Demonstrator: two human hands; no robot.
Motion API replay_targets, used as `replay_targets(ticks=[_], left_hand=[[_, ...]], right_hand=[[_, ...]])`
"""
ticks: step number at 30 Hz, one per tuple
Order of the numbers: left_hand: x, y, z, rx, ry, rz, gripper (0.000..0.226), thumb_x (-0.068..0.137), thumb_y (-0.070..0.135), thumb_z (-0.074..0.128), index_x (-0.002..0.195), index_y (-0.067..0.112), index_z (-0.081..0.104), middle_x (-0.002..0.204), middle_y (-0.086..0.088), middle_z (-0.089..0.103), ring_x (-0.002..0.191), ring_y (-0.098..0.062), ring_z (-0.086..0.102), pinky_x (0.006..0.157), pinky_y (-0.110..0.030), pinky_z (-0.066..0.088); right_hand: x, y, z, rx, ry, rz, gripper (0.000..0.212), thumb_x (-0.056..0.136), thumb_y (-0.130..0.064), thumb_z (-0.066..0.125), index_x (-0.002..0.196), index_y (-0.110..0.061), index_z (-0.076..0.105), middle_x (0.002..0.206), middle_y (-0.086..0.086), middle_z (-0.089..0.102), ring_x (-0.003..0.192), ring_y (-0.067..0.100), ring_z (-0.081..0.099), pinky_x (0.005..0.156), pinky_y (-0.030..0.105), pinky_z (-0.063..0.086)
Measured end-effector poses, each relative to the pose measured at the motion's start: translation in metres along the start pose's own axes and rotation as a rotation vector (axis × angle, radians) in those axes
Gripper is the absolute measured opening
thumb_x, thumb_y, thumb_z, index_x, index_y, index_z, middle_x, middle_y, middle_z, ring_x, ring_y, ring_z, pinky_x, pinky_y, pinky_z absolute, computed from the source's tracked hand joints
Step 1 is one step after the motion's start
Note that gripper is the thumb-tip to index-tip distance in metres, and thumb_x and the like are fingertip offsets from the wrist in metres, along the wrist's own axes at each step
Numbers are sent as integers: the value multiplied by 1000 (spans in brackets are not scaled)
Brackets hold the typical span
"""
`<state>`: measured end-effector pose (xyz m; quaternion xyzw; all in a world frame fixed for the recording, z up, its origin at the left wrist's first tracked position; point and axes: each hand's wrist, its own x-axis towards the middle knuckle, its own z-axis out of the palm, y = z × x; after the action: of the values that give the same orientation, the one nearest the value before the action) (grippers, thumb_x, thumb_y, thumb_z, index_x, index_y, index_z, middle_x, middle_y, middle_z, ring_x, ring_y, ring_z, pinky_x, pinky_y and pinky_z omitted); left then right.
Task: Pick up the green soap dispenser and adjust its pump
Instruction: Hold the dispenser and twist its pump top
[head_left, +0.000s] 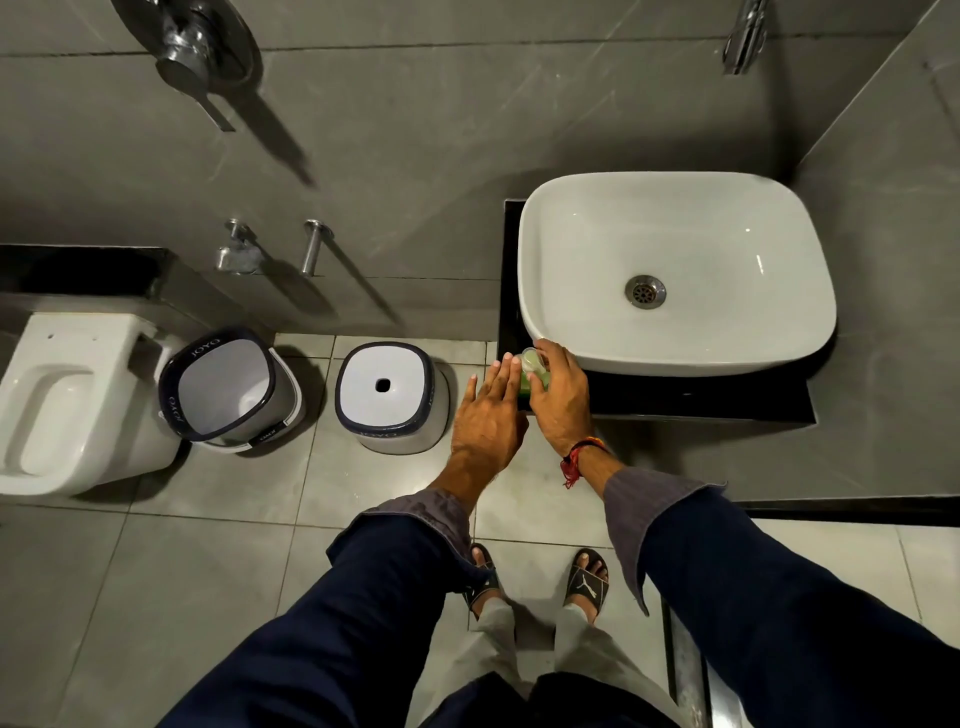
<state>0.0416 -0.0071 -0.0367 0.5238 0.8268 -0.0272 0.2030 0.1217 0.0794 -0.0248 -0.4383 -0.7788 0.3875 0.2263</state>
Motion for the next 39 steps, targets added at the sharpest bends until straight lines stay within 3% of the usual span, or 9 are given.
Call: replay_targets(ticks=[4,9,14,20,27,39], left_hand=[[1,2,-2,-10,1,-4,76,112,42,36,168,11,-6,176,-8,-10,165,-24,-5,135,-45,4],[1,1,-3,-11,-4,4,73,113,40,34,168,11,-6,176,-7,-10,165,-24,-4,135,-45,5],[0,1,-3,-2,1,0,72,113,32,36,168,11,-5,176,-8,-10,165,-24,-5,135,-45,5],[0,1,-2,-37,31,3,73,112,25,37,167,12,-8,177,-6,-11,165,-24,-5,135,-44,3],[0,3,-1,-28,33,-8,77,109,18,40,167,11,-9,176,-8,-12,165,-24,-6,135,-44,3],[-3,8,-7,11,-21,-6,76,112,28,41,167,10,-8,175,-11,-15,164,-27,-9,134,-48,2]], right_hand=[[5,0,2,-80,19,-3,26,93,-10,68,119,-7,63,121,12,58,115,26,61,103,44,56],[3,0,2,-138,-16,-51,41,94,-12,66,134,-5,56,129,14,57,121,27,57,109,39,51],[8,-5,-1,-129,-9,2,38,92,-14,69,128,-7,58,124,14,60,116,28,60,101,44,56],[1,-3,-13,-139,-31,-57,49,92,-37,70,131,-11,55,119,9,57,109,23,61,91,33,60],[-4,-4,-14,-84,-4,-102,36,101,-21,59,134,-8,57,120,10,60,111,23,63,97,39,59],[-8,-25,5,24,69,139,36,101,-32,59,127,-8,53,118,16,68,111,31,68,96,46,60]])
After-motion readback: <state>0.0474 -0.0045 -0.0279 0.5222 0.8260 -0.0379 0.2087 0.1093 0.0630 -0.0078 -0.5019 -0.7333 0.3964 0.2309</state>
